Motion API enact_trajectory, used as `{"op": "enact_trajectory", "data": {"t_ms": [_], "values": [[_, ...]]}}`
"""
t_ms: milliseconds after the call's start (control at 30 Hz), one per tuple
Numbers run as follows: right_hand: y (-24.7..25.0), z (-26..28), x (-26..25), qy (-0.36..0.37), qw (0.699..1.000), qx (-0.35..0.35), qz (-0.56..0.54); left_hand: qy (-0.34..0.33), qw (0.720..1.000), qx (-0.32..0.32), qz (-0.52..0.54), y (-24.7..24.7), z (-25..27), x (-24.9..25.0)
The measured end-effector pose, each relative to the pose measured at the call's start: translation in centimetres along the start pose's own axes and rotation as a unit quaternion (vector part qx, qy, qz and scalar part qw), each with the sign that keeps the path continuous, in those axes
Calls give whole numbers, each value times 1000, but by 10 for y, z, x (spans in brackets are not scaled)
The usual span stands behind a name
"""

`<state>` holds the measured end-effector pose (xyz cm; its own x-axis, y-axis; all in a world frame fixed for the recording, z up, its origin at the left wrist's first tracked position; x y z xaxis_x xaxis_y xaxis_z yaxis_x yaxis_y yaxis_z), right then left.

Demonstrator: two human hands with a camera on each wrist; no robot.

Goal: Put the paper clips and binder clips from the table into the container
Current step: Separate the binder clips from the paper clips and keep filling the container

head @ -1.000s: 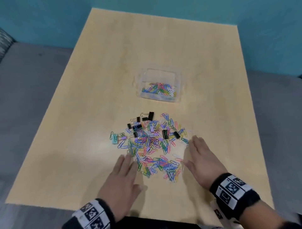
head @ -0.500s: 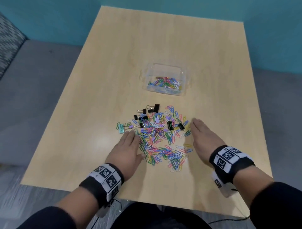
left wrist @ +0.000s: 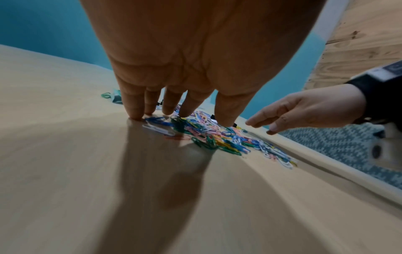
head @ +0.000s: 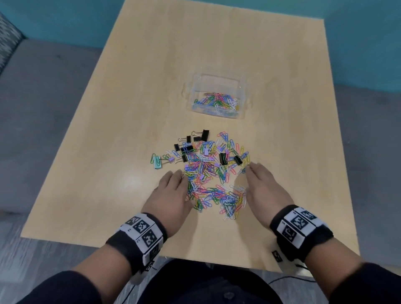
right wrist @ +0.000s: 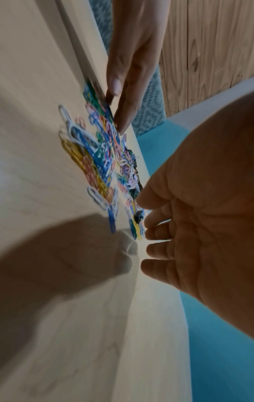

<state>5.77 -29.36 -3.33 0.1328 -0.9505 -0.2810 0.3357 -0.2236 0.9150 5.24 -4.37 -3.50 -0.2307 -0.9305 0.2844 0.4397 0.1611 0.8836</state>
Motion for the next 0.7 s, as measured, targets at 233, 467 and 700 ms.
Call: {"op": "enact_trajectory", "data": {"t_ms": [233, 467, 700], "values": [[-6, 7, -12, 23, 998, -48, 46, -18, 1000, 17, 11, -6, 17, 11], [10, -27, 0, 43, 998, -25, 47, -55, 998, 0, -29, -8, -3, 27], [11, -7, -4, 20, 995, -66, 69, -50, 998, 8, -30, -9, 4, 18]]}}
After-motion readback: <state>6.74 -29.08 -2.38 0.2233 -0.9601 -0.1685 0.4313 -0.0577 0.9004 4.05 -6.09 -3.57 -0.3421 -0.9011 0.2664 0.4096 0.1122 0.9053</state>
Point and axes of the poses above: each hand's wrist, its own z-axis away from the middle knuckle, its own y-axis out of the back of the hand, x = y × z, the point moved 3 cm from there along -z, towards the middle knuckle, and after that the axes turned 1 degree about y, right-handed, at the moved point
